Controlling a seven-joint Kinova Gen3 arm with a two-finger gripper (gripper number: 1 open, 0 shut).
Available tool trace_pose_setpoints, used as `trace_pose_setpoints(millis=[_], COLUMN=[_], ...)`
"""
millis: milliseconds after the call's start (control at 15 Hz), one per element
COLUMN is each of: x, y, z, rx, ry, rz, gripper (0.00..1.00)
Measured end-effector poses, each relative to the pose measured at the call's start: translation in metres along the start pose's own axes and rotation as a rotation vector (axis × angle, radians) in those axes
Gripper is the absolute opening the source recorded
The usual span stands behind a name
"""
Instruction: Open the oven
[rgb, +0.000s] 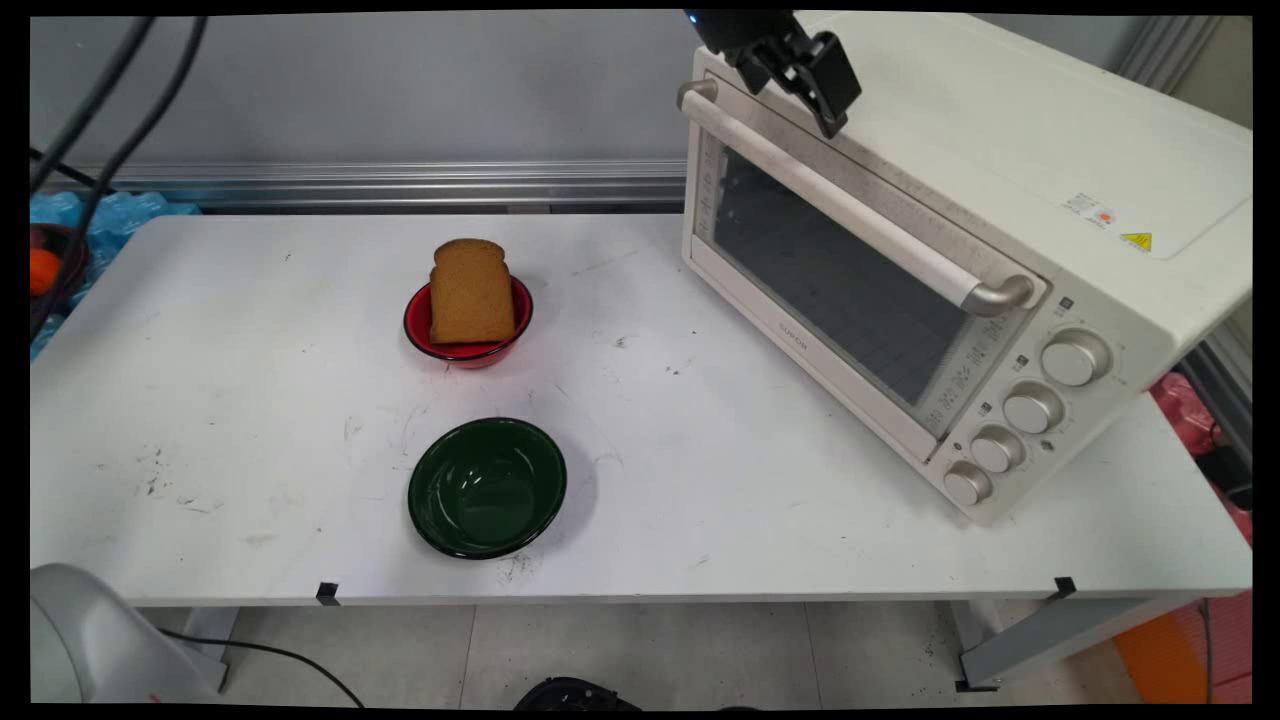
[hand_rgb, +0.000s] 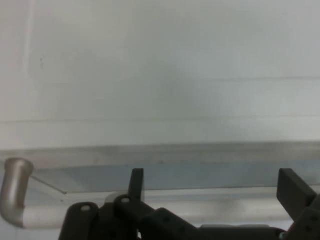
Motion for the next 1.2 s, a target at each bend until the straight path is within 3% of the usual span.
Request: trace_pose_setpoints(millis=[400,467,1200], x=[0.001,0.001,-0.007], y=[-0.001,-0.001,-0.006], z=[0.026,0.028,0.043], rx=[0.014,0.015,0.017], ry=[-0.008,-0.01,-0.042], rz=[0.021,0.023,0.048], gripper=[1.0,0.0,0.0])
